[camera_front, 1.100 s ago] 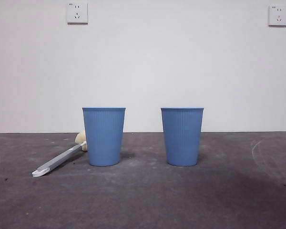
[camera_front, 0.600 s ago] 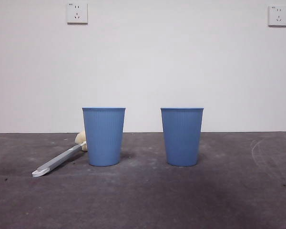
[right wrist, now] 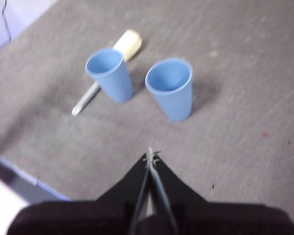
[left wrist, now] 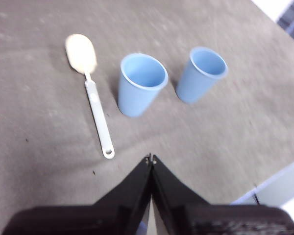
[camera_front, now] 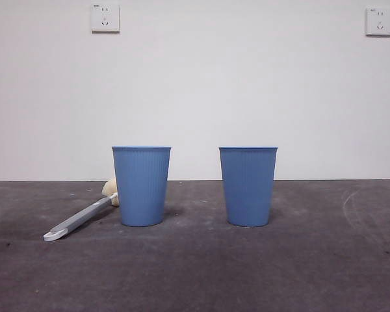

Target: Pick up the cup brush,pick up the cup,insert the brush into the cup,clean the cup,put the cup brush back,put the cup back to the fixed position on the table

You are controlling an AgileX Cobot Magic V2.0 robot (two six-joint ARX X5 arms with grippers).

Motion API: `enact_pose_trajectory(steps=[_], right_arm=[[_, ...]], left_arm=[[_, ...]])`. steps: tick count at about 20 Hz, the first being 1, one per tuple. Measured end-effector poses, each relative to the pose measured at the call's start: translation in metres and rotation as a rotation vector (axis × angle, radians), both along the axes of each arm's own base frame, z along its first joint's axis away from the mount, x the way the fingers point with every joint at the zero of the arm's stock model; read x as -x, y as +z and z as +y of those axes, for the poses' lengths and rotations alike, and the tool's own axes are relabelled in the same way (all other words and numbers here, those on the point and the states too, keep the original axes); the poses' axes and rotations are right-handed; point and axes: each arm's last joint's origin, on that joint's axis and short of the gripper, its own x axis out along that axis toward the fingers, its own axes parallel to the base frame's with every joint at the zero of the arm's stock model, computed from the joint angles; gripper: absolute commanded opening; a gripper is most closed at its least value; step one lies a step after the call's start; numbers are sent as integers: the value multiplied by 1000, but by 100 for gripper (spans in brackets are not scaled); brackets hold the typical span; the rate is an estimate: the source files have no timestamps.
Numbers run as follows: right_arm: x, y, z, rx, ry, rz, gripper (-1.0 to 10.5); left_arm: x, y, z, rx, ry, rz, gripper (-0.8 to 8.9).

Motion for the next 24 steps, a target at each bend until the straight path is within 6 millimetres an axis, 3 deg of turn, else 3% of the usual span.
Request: enact_pose_trajectory(steps=[1,2,6,9,10,13,19,24], right_arm=[[-1,2,0,13,18,15,-11],[-3,6,0,55,56,38,616],[-3,6,0,53,54,42,616],[-7,5,1,50,54,58,615],[-13,3,1,50,54,82,597],[-17,2,1,51,55,97,597],[-21,1,1,49,52,116,597],[-21,1,1,47,52,118,597]], left_arm=[[0,2,0,-6,-7,1,-8],[-10,-1,-2,-10,-28,50,605],[-27,-5,-3,-14,-35,92,605],[-55,-11,-8,-30,-52,120,597],[-102,-35,-24,-140,-35,226,597],[-134,-57,-42,-237,-24,268,597],[-179,-110,-81,-347,-14,348,596],[-197,-141,-96,-372,24,391,596]])
